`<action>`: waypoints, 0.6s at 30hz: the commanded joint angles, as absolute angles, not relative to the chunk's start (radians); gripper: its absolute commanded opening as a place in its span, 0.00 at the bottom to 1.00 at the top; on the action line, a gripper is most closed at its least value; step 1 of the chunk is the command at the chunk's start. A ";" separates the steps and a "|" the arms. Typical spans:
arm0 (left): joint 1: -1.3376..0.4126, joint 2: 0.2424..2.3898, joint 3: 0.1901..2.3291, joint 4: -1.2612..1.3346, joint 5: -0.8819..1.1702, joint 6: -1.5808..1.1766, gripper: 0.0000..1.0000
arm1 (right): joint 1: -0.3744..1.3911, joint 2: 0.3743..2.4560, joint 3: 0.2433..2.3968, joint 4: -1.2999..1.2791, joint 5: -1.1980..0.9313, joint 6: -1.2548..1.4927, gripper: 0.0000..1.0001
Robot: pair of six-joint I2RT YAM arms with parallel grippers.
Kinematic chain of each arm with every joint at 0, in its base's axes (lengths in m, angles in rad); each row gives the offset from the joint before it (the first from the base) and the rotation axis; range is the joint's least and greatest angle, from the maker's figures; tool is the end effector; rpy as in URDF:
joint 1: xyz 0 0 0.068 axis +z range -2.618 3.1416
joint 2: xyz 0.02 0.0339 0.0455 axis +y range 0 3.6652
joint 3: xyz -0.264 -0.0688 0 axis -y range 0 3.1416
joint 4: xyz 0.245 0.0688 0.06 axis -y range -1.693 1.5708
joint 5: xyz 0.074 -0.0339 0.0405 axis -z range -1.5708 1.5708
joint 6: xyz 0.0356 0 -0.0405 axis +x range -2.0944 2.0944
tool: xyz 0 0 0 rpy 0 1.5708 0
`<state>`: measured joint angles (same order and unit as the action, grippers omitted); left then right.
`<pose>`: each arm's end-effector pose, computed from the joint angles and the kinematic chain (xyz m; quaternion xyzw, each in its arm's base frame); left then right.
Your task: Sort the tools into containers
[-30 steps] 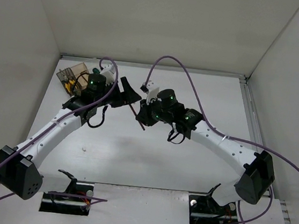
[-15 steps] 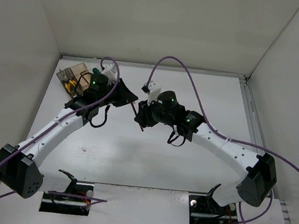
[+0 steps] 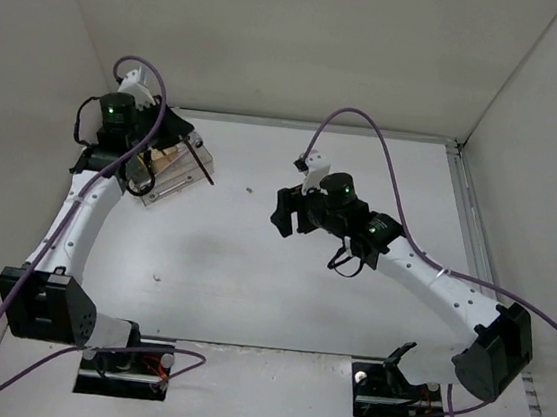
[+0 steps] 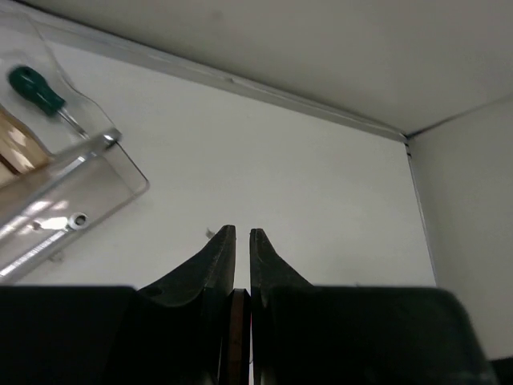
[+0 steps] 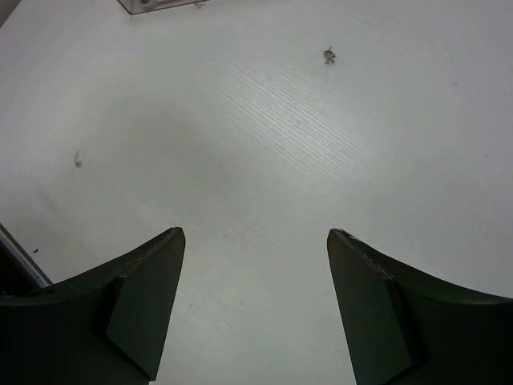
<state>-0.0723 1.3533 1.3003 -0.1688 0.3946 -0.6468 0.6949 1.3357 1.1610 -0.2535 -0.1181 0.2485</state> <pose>0.3133 -0.0364 0.3947 -0.0996 0.7692 -0.3588 0.5194 0.2352 0.2015 0.3413 -0.2170 0.8118 0.2895 0.4583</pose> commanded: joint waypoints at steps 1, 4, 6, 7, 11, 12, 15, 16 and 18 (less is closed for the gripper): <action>0.024 1.431 1.411 -0.101 0.439 -0.525 0.00 | 0.669 1.260 1.131 -0.221 -0.068 0.213 0.69; 0.101 1.541 1.511 -0.100 0.463 -0.482 0.00 | 0.654 1.224 1.085 -0.236 -0.052 0.204 0.70; 0.145 1.600 1.593 -0.091 0.486 -0.454 0.00 | 0.644 1.200 1.051 -0.244 -0.054 0.196 0.70; 0.158 1.664 1.621 -0.094 0.491 -0.445 0.00 | 0.637 1.195 1.040 -0.247 -0.054 0.196 0.70; 0.209 1.810 1.780 -0.083 0.512 -0.417 0.00 | 0.623 1.175 1.002 -0.250 -0.077 0.196 0.70; 0.218 1.862 1.801 -0.077 0.520 -0.417 0.00 | 0.618 1.177 0.997 -0.250 -0.081 0.198 0.70; 0.242 1.945 1.859 -0.029 0.541 -0.413 0.00 | 0.608 1.183 0.986 -0.253 -0.104 0.206 0.70; 0.251 1.962 1.871 -0.008 0.549 -0.411 0.00 | 0.609 1.190 0.985 -0.255 -0.109 0.209 0.70; 0.261 2.020 1.908 0.029 0.546 -0.403 0.00 | 0.603 1.198 0.983 -0.259 -0.115 0.209 0.70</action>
<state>0.2455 2.0304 1.8175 -0.1104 0.5026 -0.4355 0.6140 1.2049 0.9749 -0.3019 -0.0975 0.2092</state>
